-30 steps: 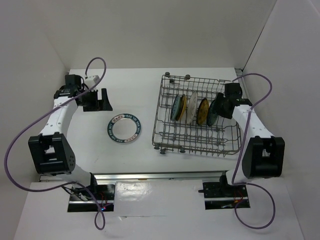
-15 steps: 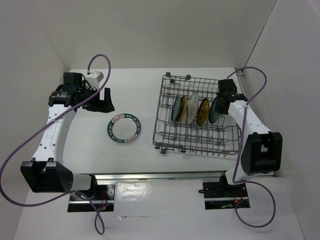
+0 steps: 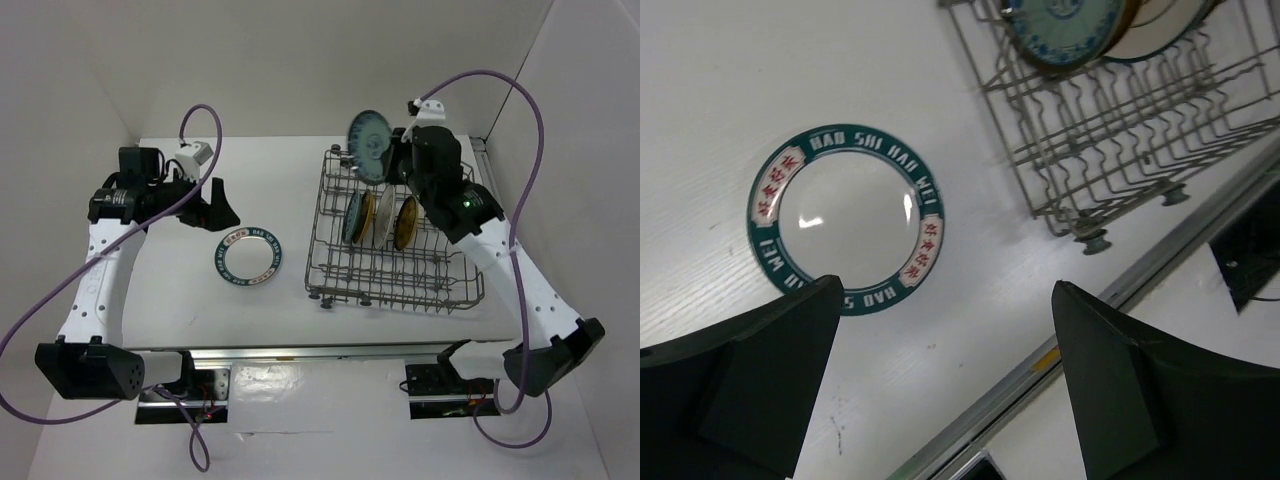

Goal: Unload the plates from the dish rack

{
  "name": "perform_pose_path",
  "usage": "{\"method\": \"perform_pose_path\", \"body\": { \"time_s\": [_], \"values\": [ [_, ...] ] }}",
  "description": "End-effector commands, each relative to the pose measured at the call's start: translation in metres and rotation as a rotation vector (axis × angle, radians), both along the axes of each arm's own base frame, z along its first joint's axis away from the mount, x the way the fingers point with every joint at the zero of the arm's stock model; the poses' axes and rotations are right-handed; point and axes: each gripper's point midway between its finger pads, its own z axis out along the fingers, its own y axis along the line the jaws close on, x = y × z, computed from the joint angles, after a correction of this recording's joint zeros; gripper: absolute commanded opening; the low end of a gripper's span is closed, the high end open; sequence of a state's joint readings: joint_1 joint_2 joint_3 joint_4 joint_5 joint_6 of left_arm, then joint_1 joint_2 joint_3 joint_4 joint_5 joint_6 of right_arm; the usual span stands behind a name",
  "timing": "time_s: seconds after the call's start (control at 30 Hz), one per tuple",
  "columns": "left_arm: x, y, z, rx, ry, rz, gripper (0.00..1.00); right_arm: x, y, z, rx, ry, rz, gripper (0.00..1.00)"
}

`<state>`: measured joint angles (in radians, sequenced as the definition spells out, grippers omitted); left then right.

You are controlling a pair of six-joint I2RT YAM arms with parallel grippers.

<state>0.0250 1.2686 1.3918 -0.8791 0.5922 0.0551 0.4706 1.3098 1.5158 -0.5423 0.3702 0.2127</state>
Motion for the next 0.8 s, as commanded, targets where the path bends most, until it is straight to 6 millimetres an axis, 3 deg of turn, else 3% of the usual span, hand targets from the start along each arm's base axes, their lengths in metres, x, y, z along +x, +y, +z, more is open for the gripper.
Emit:
{"method": "perform_pose_path", "body": {
  "time_s": [0.0, 0.03, 0.07, 0.13, 0.17, 0.23, 0.33, 0.4, 0.6, 0.77],
  "values": [
    [-0.010, -0.025, 0.044, -0.115, -0.132, -0.139, 1.00, -0.027, 0.104, -0.001, 0.301, 0.022, 0.455, 0.00],
    [-0.010, -0.026, 0.044, -0.123, -0.123, -0.132, 1.00, -0.034, 0.131, 0.002, 0.345, 0.002, 0.557, 0.00],
    [-0.010, -0.026, 0.048, -0.127, -0.128, -0.128, 1.00, -0.037, 0.152, -0.021, 0.380, 0.068, 0.613, 0.00],
    [-0.007, -0.024, 0.045, -0.117, -0.118, -0.116, 1.00, -0.052, 0.191, -0.025, 0.467, 0.089, 0.790, 0.00],
    [-0.004, -0.022, 0.041, -0.109, -0.109, -0.107, 1.00, -0.063, 0.206, -0.034, 0.518, 0.129, 0.857, 0.00],
    [-0.001, -0.017, 0.034, -0.082, -0.097, -0.076, 1.00, -0.081, 0.228, -0.026, 0.585, 0.113, 1.020, 0.00],
    [0.001, -0.014, 0.022, -0.065, -0.077, -0.058, 1.00, -0.102, 0.263, -0.037, 0.585, 0.163, 1.159, 0.00],
    [0.001, -0.014, 0.015, -0.066, -0.066, -0.057, 1.00, -0.116, 0.292, -0.056, 0.555, 0.219, 1.223, 0.00],
    [0.006, 0.003, 0.002, 0.026, -0.066, 0.009, 0.95, -0.119, 0.300, -0.062, 0.551, 0.210, 1.222, 0.00],
    [-0.011, -0.008, -0.003, -0.013, -0.024, -0.077, 0.73, -0.115, 0.302, -0.075, 0.547, 0.229, 1.207, 0.00]
  ]
}}
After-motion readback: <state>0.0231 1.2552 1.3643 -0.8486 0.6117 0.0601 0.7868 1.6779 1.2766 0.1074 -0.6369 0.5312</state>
